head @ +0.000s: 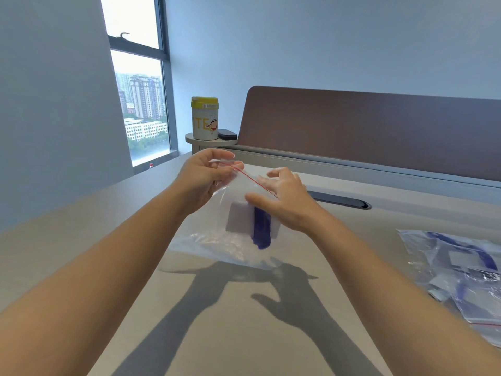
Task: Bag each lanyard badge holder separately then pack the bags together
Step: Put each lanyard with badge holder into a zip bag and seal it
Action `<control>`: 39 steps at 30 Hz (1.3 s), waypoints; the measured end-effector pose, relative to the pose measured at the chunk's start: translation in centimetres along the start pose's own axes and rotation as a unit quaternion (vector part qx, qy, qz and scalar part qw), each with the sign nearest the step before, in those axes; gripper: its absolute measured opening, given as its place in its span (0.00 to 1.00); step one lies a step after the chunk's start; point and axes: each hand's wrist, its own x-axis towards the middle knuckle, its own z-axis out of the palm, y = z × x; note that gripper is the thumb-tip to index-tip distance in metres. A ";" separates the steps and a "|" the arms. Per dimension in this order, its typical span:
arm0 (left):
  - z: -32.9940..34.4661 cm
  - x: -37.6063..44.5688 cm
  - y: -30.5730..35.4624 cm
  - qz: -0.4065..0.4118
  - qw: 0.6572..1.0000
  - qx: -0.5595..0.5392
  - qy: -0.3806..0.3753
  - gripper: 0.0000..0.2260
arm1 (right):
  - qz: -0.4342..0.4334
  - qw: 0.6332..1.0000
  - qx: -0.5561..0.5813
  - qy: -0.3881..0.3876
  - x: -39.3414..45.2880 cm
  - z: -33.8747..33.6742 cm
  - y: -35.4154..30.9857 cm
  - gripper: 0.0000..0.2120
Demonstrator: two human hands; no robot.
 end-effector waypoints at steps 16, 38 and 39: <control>-1.4 -2.4 1.4 0.038 0.980 0.190 0.033 0.07 | 0.008 0.986 0.147 0.079 -1.1 -1.0 -1.0 0.04; -1.2 -5.3 1.2 0.135 0.946 0.284 0.072 0.08 | -0.039 0.962 0.244 0.115 -2.3 0.7 -5.4 0.11; -1.2 -5.3 1.1 0.137 0.947 0.283 0.072 0.08 | -0.041 0.962 0.241 0.119 -2.2 0.7 -5.5 0.11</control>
